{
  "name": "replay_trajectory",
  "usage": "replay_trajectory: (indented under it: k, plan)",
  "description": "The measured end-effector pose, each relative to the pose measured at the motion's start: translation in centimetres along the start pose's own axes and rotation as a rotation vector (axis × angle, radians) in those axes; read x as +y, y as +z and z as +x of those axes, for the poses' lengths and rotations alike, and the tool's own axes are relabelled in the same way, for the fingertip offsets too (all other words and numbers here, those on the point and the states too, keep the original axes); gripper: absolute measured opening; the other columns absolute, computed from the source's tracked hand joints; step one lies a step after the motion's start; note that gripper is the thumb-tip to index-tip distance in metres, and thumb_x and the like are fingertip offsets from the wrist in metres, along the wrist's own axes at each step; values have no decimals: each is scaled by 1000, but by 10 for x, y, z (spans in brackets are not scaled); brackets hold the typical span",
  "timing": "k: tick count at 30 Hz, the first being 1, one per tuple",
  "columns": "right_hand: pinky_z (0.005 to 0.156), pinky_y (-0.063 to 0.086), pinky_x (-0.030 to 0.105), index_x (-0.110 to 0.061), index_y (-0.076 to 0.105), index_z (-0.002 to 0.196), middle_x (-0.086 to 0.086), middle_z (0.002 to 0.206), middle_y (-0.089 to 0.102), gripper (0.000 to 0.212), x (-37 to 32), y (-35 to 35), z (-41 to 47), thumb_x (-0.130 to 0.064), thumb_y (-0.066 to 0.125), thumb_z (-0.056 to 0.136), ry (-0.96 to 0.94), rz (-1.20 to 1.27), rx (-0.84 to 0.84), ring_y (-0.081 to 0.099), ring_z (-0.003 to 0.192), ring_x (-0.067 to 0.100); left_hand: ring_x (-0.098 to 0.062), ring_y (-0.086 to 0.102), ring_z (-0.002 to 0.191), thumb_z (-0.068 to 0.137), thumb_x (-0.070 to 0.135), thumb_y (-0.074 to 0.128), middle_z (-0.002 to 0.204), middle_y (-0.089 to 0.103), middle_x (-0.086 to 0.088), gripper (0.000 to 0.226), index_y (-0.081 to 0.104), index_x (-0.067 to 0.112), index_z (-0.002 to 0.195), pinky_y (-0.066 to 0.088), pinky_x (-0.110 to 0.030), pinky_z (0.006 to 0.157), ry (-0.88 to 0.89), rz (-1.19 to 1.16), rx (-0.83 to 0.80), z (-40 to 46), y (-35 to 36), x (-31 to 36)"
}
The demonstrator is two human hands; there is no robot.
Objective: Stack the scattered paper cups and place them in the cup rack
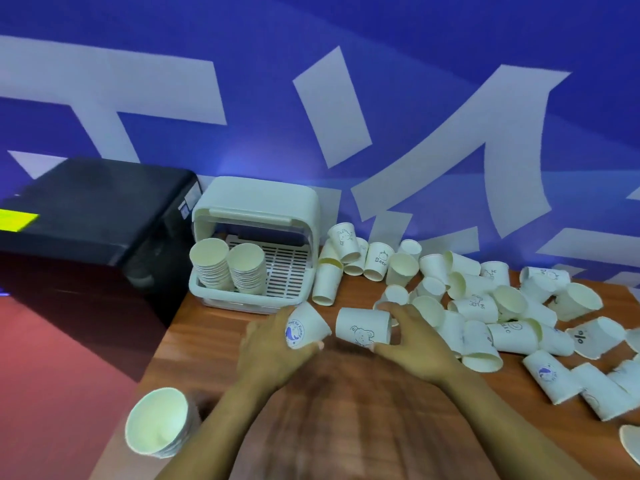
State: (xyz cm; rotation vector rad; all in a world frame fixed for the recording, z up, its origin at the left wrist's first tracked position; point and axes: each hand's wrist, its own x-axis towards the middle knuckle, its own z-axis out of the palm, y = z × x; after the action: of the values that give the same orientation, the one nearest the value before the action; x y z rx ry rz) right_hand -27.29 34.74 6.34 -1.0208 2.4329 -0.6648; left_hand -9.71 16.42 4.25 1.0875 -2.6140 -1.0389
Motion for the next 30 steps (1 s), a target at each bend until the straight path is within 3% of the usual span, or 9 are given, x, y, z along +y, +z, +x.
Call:
replay_trajectory:
  k: [5, 10, 15, 21, 23, 26, 30]
  plan:
    - [93, 44, 32, -35, 39, 135, -4, 124, 42, 69, -43, 17, 20, -41, 71, 74, -4, -24, 41, 49, 112, 15, -23, 40, 117, 59, 69, 50, 124, 44, 6, 83, 38, 34, 133, 35, -37, 98, 12, 117, 13, 19, -36, -7]
    - [92, 41, 33, -33, 40, 132, -2, 126, 40, 66, -69, 23, 37, -40, 70, 74, -22, -35, 68, 48, 115, 19, -23, 57, 107, 59, 54, 65, 118, 55, 5, 69, 41, 31, 120, 49, -42, 88, 65, -86, -26, 46, -54, -14]
    - [98, 42, 34, -35, 33, 137, -3, 130, 32, 74, -75, 17, 47, -41, 70, 74, -4, -38, 77, 45, 118, 18, -24, 52, 112, 67, 32, 76, 126, 46, -2, 78, 32, 27, 131, 47, -39, 89, 90, -146, -28, 58, -58, -15]
    - [102, 39, 35, -36, 31, 139, -4, 136, 32, 75, -64, 14, 59, -41, 70, 75, 4, -24, 45, 38, 126, 16, -24, 50, 108, 65, 25, 78, 123, 40, 0, 73, 34, 21, 124, 47, -38, 86, 63, -67, -46, 63, -45, -12]
    - [101, 40, 35, -36, 32, 138, -4, 135, 34, 74, -60, 18, 63, -42, 70, 75, 0, -21, 36, 39, 125, 17, -23, 48, 112, 64, 25, 78, 123, 42, 0, 80, 33, 19, 129, 46, -36, 88, 91, -42, -39, 68, -44, -11]
    - [97, 40, 30, -34, 35, 137, -4, 134, 35, 73, -56, 21, 69, -40, 72, 75, -8, -25, 34, 44, 120, 17, -22, 45, 114, 69, 28, 73, 126, 36, -1, 86, 28, 22, 142, 45, -36, 91, 125, -28, -20, 80, -44, -6]
    - [93, 38, 28, -31, 38, 136, -3, 130, 37, 71, -51, 23, 77, -38, 73, 75, -17, -7, 43, 44, 117, 17, -28, 41, 108, 65, 36, 59, 122, 39, -7, 77, 38, 18, 137, 42, -38, 88, 182, 128, 80, 98, -43, -1]
